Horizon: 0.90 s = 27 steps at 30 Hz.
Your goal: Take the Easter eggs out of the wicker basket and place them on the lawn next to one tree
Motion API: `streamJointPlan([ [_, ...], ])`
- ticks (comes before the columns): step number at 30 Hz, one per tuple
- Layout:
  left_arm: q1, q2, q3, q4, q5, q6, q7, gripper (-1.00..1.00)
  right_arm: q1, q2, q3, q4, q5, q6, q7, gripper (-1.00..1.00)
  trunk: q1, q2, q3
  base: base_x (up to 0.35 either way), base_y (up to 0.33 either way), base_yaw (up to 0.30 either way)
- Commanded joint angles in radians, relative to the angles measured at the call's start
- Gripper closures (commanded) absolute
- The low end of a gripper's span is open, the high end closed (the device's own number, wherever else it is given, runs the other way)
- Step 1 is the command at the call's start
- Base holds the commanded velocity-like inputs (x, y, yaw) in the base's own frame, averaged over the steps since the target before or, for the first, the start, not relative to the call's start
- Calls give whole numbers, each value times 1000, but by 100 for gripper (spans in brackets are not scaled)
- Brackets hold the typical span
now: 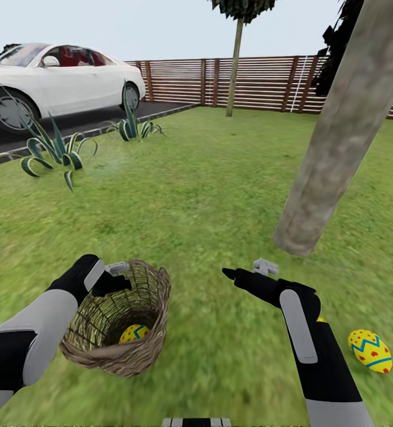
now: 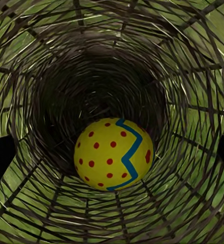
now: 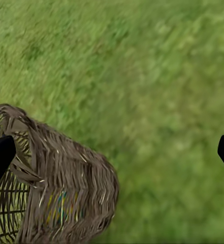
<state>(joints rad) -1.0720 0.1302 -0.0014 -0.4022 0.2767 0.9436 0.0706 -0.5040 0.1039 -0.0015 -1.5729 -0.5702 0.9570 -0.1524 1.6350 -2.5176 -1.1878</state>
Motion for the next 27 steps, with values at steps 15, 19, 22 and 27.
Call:
streamJointPlan([
  [15, 1, 0, -2, -1, 9, -16, 6, -100, -4, -1, 0, -2, -9, 2, -15, -100, 6, -4, -59, 0, 0, 0],
  [19, 1, 0, -2, -1, 9, -20, 6, -100, -4, 0, 0, -3, -10, 2, -36, -100, 8, -5, -74, 0, 0, 0],
  [22, 1, 0, -2, -1, 9, -21, 6, -100, -4, 0, 1, -3, -13, 2, -46, -100, 10, -6, -86, 0, 0, 0],
  [27, 1, 0, -2, -1, 9, -25, 6, -100, -4, 0, 4, -4, -13, 2, -52, -100, 12, -7, -105, 0, 0, 0],
])
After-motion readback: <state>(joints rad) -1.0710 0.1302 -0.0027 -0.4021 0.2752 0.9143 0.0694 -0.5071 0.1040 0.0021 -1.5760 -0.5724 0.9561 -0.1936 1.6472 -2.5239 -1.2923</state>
